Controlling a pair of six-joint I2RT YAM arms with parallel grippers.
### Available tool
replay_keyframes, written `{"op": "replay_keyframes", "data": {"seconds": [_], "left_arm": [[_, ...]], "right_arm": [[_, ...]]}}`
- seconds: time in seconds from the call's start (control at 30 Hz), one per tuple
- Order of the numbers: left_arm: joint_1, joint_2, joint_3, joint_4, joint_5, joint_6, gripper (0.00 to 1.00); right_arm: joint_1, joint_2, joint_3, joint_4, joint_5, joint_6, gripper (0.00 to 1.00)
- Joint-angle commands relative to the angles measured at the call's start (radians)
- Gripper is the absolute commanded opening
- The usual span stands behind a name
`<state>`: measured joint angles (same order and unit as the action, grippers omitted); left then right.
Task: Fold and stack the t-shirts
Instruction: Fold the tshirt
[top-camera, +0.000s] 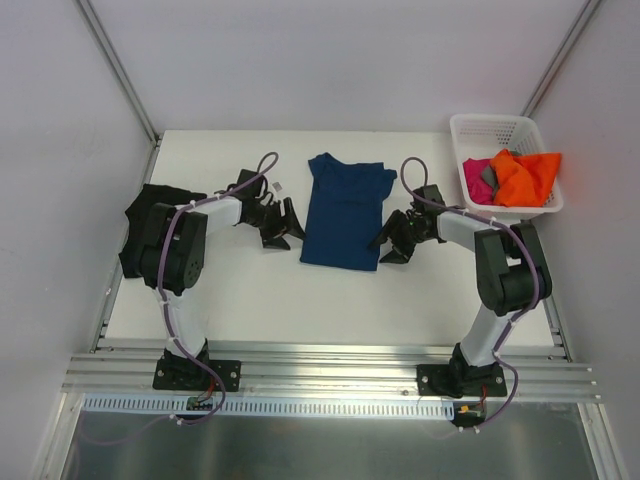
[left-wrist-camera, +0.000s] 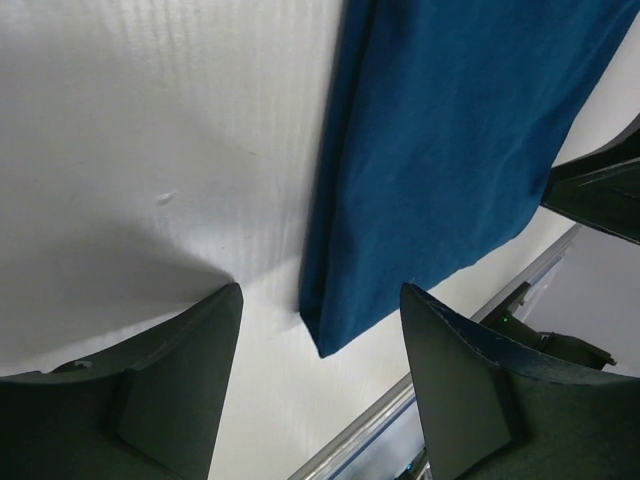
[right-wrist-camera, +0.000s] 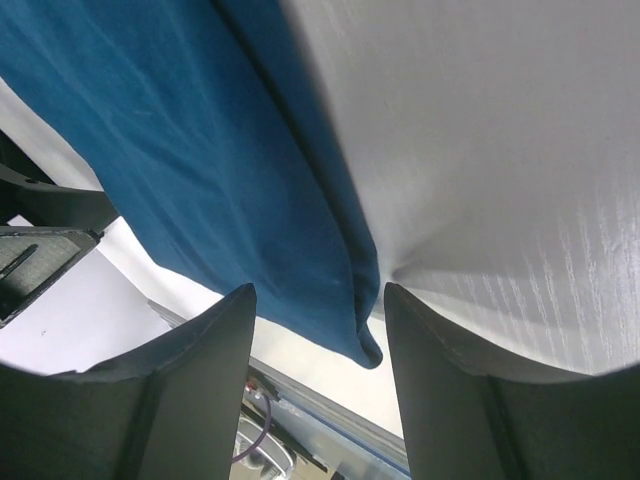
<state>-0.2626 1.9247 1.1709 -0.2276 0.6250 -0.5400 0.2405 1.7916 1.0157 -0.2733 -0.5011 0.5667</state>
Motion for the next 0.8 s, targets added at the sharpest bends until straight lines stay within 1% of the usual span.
{"op": "replay_keyframes", "data": {"seconds": [0.0,0.13,0.27,0.47,0.57,0.6,0.77], "left_arm": [[-0.032,0.022,0.016,0.013,0.031,-0.034,0.65],[-0.052,-0.004,-0.011,0.017,0.036,-0.067,0.65],[-0.069,-0.026,-0.05,0.024,0.054,-0.09,0.6],[-0.084,-0.041,-0.076,0.031,0.061,-0.106,0.56],[-0.087,-0.043,-0.076,0.034,0.059,-0.109,0.56],[-0.089,-0.043,-0.077,0.036,0.058,-0.109,0.56],[-0.089,-0.049,-0.093,0.042,0.055,-0.112,0.55]], "right_arm": [[-0.004,-0.011,0.017,-0.015,-0.025,0.016,0.58],[-0.003,-0.037,-0.002,-0.023,-0.024,0.013,0.58],[-0.001,-0.063,-0.023,-0.03,-0.016,0.01,0.58],[0.016,-0.092,-0.071,-0.02,-0.016,0.018,0.57],[0.028,-0.097,-0.097,0.003,-0.022,0.021,0.53],[0.036,-0.098,-0.1,0.008,-0.024,0.024,0.49],[0.059,-0.09,-0.092,0.042,-0.028,0.029,0.42]]}}
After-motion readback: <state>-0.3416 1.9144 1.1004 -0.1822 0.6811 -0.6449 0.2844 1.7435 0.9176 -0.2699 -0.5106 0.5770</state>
